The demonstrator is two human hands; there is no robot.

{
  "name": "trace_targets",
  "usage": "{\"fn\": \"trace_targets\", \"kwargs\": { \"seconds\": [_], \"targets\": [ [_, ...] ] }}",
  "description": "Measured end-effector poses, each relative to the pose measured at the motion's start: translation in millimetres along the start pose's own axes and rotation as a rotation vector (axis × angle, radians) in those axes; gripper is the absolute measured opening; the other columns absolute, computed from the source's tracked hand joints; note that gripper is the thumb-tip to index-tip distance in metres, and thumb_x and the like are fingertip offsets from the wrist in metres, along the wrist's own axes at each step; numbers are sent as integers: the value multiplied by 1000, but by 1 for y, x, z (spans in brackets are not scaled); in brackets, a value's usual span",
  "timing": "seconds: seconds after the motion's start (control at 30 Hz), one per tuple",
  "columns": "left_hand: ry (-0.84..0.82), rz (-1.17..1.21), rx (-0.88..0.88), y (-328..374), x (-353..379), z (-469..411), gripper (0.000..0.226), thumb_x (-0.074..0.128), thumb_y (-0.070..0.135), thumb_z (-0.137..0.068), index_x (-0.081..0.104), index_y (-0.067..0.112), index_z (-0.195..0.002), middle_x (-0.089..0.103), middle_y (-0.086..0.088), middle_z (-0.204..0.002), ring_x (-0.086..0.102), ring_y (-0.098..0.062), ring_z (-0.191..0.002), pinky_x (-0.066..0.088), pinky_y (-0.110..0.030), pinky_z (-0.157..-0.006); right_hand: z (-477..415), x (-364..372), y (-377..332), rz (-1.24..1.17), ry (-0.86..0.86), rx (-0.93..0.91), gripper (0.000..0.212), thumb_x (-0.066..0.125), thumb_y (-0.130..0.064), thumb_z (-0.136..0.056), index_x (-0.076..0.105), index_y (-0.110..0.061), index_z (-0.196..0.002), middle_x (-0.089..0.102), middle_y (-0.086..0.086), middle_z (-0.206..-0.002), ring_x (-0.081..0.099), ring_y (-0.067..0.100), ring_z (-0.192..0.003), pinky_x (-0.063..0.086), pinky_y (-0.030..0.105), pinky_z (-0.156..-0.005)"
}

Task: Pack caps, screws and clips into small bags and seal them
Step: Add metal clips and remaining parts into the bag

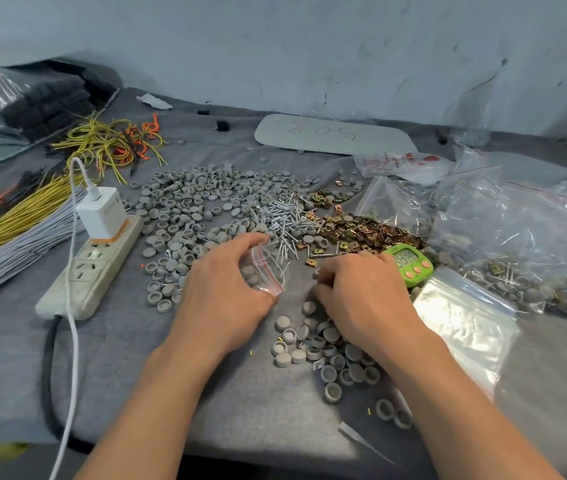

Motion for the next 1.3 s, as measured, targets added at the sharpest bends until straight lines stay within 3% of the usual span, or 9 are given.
{"fn": "trace_targets", "kwargs": {
  "seconds": [0.13,0.23,0.37,0.47,0.57,0.73,0.9,1.17,1.3],
  "targets": [
    [4,-16,-8,2,-1,1,74,85,29,-70,52,52,-133,50,31,-97,49,6,-87,33,-14,-73,7,-5,3,25,-95,-3,11,64,-22,-91,69,-28,-99,72,-2,-95,64,25,-94,34,36,-82],
    [-19,-98,-3,7,4,3,95,89,37,-68,37,49,-147,49,24,-117,48,-4,-107,41,-26,-91,6,-2,5,5,-125,38,20,61,-12,-92,69,-27,-101,72,1,-98,65,28,-93,47,32,-75],
    [24,-184,167,29,8,12,112,90,49,-59,27,45,-153,39,23,-141,34,1,-128,23,-21,-108,5,1,12,-274,-17,117,18,65,-13,-91,63,-30,-86,70,-8,-90,65,21,-86,55,35,-76],
    [43,-112,263,45,12,18,99,87,47,-60,41,41,-148,42,28,-132,31,8,-123,24,-23,-113,5,2,19,-547,35,147,20,73,-14,-91,65,-28,-79,68,-11,-75,62,7,-70,50,28,-65],
    [116,-29,299,54,8,19,71,87,41,-65,61,36,-132,45,29,-119,39,7,-118,28,-20,-113,7,-4,25,-1002,50,209,15,75,-6,-90,74,-20,-86,72,-2,-69,58,9,-58,47,26,-59],
    [153,66,289,58,7,21,39,85,40,-71,74,37,-108,56,28,-98,45,21,-102,42,-38,-111,13,-4,23,-1634,-123,308,22,64,5,-93,79,-11,-87,72,12,-74,55,14,-53,44,22,-53],
    [187,160,242,56,5,19,24,88,37,-74,78,37,-96,63,31,-85,57,12,-102,20,-11,-116,13,1,20,-1690,-179,364,15,63,-1,-94,76,-7,-88,72,11,-75,56,14,-52,43,24,-54],
    [202,238,245,58,5,19,15,88,32,-78,81,34,-90,74,21,-88,66,3,-92,26,-26,-119,13,8,17,-1649,-246,367,14,64,-2,-97,73,4,-105,66,9,-73,57,14,-55,43,22,-53],
    [222,270,268,61,4,20,15,81,38,-85,79,37,-100,72,24,-95,63,4,-98,38,-39,-115,15,7,15,-1733,-344,325,15,68,-14,-88,80,-6,-93,67,8,-75,56,14,-59,46,23,-58]
  ]
}}
Point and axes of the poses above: each hand's wrist, its own z-axis away from the middle knuckle, its own x-axis out of the palm, y = z × x, the point moved 4 cm from there along -z, towards the middle knuckle
